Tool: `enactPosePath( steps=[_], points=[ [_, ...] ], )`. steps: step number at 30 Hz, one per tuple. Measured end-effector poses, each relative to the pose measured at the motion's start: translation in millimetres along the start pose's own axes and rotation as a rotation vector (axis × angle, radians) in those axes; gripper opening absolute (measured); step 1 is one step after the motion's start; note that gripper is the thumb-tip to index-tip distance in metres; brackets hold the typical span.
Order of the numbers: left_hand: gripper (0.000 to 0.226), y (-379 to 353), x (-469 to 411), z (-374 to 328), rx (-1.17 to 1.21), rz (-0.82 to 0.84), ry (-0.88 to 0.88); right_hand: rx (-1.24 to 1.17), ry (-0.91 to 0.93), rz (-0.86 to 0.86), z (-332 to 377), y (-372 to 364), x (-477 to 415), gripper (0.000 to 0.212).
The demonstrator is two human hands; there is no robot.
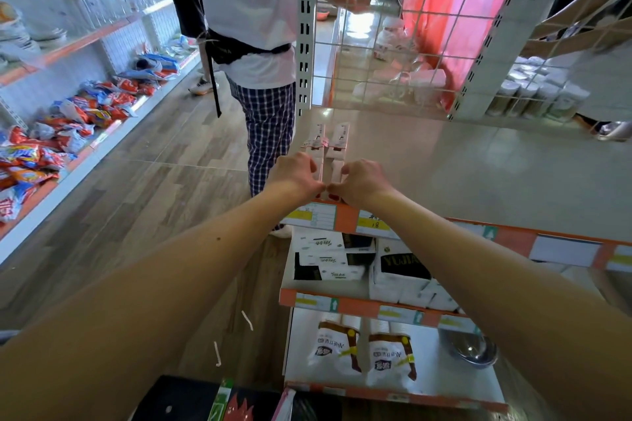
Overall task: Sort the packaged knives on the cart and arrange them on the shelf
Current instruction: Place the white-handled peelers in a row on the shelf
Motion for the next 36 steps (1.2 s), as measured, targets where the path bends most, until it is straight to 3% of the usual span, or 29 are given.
enactPosePath(
  steps=[3, 8, 12, 18, 33, 36],
  points=[
    [0.041, 3, 9, 0, -0.026, -0.009, -0.014, 0.034, -0.011, -0.025, 2, 2, 8, 0.043],
    [0.032, 4, 24, -7, -0.089, 0.015, -0.071, 0.021, 0.021, -0.008, 3, 4, 21, 0.050],
    [0.028, 4, 26, -6, -0.112, 0.019, -0.086, 0.124, 0.088, 0.038, 5, -2, 28, 0.036],
    [0.026, 1, 21, -7, -0.146, -0.004, -0.083, 0.230, 0.111, 0.030, 4, -1, 26, 0.033],
    [0.023, -4, 12, -6, -0.058, -0.049, -0.032, 0.249, 0.191, 0.092, 2, -11, 27, 0.035],
    [0.032, -4, 18, -7, -0.093, -0.050, -0.048, 0.149, 0.159, 0.061, 4, -4, 38, 0.040]
  ],
)
Point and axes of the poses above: each hand's wrist, its own x-axis away from the middle knuckle, its own y-axis out of the back of the hand, z = x × y, the point moved 7 cm from there along -x, towards the middle knuckle, and after that the axes turned 2 degrees about -z, right-handed, at the moved point
